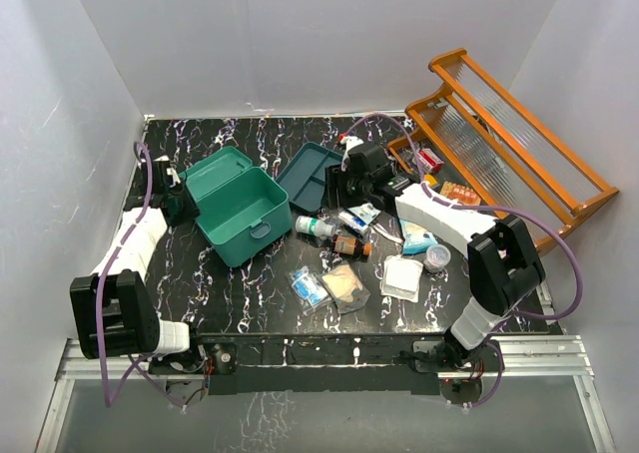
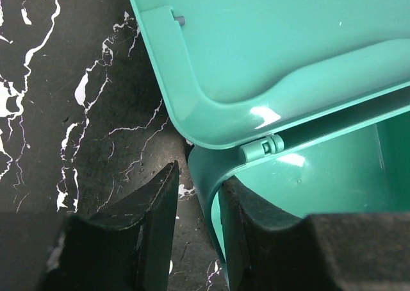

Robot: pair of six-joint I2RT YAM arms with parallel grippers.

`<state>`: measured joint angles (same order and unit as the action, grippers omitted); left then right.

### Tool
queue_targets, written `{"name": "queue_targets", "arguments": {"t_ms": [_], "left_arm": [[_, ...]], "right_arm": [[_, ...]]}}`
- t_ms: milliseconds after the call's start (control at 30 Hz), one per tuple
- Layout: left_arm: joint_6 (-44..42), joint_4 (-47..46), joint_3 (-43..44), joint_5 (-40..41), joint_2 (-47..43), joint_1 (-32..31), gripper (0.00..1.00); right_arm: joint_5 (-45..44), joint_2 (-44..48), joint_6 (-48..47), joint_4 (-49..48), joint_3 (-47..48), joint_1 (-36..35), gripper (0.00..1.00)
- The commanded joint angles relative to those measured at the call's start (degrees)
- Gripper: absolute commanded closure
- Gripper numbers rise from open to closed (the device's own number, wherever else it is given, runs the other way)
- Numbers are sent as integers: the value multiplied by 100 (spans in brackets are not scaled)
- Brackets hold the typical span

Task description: Organize the medicine kit

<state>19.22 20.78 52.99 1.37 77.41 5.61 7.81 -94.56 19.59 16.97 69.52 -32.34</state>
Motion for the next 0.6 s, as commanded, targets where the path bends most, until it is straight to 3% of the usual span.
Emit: {"name": "queue_targets", "arguments": {"t_ms": [0, 333, 567], "left_arm": [[-217, -27, 188, -441, -208, 44, 69], [-75, 583, 438, -887, -666, 37, 42], [-149, 541, 714, -1524, -1479, 37, 36]], "right_arm": [[-166, 166, -138, -65, -63, -73, 49], [52, -97, -560, -56, -100, -294, 40], [525, -483, -1132, 135, 82, -352, 39]]}}
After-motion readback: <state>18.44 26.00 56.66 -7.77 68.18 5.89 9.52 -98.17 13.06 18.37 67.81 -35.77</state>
